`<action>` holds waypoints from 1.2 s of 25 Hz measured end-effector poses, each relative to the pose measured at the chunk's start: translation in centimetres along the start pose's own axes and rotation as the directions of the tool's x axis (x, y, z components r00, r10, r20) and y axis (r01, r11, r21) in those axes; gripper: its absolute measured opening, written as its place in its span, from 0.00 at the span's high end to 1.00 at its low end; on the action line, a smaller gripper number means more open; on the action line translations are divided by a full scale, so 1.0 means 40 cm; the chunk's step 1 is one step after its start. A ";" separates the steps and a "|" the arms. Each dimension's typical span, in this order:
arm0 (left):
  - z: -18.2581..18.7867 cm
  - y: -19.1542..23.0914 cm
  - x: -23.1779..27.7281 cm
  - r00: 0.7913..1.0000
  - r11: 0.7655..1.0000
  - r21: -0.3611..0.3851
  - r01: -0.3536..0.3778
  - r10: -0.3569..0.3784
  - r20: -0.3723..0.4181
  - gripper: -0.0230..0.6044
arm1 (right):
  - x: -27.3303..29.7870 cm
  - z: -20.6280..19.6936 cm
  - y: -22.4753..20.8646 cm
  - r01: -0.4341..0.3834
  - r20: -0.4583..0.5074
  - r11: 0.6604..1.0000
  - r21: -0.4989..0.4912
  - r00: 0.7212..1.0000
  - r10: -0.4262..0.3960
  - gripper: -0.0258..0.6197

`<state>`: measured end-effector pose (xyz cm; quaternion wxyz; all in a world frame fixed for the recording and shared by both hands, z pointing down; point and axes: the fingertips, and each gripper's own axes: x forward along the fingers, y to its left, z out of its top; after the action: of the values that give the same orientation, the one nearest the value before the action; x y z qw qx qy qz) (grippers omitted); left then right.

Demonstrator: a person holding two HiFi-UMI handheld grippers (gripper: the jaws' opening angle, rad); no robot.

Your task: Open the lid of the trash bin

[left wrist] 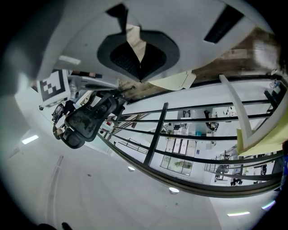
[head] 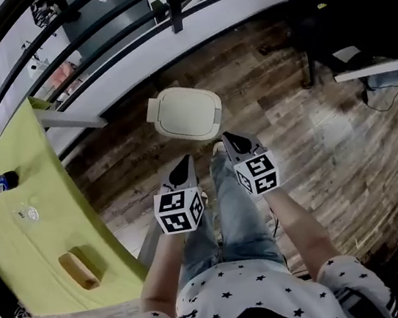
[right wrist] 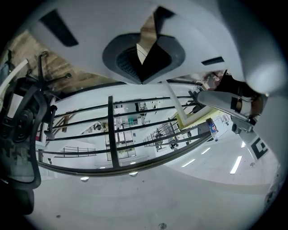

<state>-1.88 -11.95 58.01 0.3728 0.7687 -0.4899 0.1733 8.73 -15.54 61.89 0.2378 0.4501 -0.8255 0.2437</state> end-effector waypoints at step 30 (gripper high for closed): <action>-0.231 0.081 0.294 0.981 0.999 -0.029 -0.038 0.032 -0.193 0.95 | 0.440 -0.427 -0.290 0.035 -0.310 0.999 -0.023 0.950 -0.040 0.97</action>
<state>1.57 -13.22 72.86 0.4278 0.7334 -0.4679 0.2453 13.19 -21.58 87.98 0.3730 0.4197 -0.7713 0.2999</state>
